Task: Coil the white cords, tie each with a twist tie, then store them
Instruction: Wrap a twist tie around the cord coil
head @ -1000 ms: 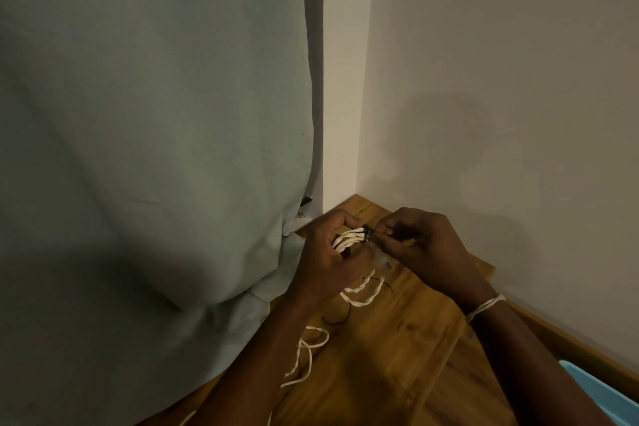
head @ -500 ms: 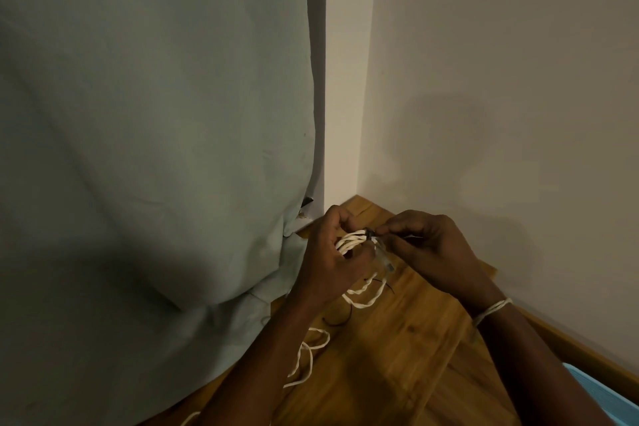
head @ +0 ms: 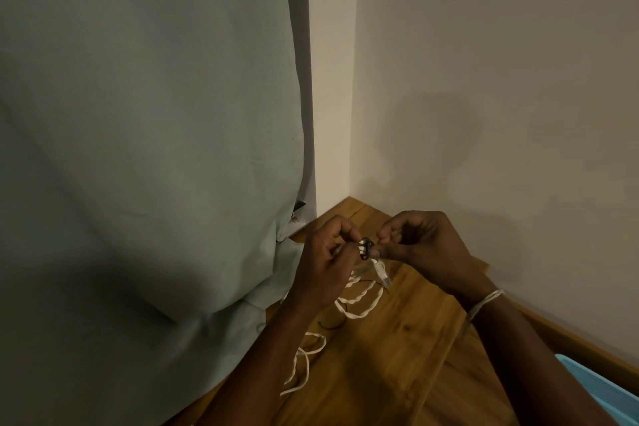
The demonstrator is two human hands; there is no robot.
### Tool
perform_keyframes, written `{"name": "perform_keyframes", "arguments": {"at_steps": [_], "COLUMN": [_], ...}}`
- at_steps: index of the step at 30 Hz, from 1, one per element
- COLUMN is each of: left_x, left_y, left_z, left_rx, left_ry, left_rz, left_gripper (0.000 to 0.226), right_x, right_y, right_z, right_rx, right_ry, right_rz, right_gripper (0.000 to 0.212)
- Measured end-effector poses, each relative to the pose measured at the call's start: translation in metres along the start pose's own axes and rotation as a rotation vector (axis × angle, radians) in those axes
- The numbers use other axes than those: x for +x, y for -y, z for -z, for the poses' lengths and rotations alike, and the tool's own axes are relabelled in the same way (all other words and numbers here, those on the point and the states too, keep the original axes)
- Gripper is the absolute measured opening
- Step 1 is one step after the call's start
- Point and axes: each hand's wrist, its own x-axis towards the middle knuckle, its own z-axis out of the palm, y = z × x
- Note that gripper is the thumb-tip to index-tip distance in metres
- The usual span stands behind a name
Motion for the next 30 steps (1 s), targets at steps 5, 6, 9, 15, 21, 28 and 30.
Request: {"name": "perform_keyframes", "arguments": {"at_steps": [5,6,9,15,21,28,30], "left_x": [0.000,-0.001,-0.004,-0.005,-0.008,-0.009,-0.010], "left_y": [0.003,0.004,0.007,0.005,0.004,-0.002,-0.001], "left_z": [0.002,0.003,0.002,-0.005,-0.006,-0.010,-0.010], "left_rx": [-0.051,-0.067,-0.055,0.032,0.046,0.108,0.093], "left_ry": [-0.004,0.001,0.012,0.053,0.070,-0.006,-0.031], "left_rz": [0.063,0.085,0.080,0.064,0.072,0.014,0.036], "left_gripper": [0.009,0.007,0.006,0.014,0.013,0.015,0.018], "right_x": [-0.005,-0.005,-0.007,-0.008,-0.010,-0.016,-0.018], "right_y": [0.004,0.004,0.003,-0.004,0.005,0.013,0.015], "right_z": [0.002,0.003,0.003,-0.005,-0.001,0.000,0.003], "right_rx": [0.087,0.107,0.111,-0.121,-0.137,-0.164,-0.177], "right_ry": [0.043,0.042,0.050,0.121,0.158,0.066,0.046], "right_rz": [-0.033,-0.043,-0.038,0.039,0.087,0.117,0.127], "right_gripper": [0.021,0.020,0.020,0.044,0.027,0.025,0.027]}}
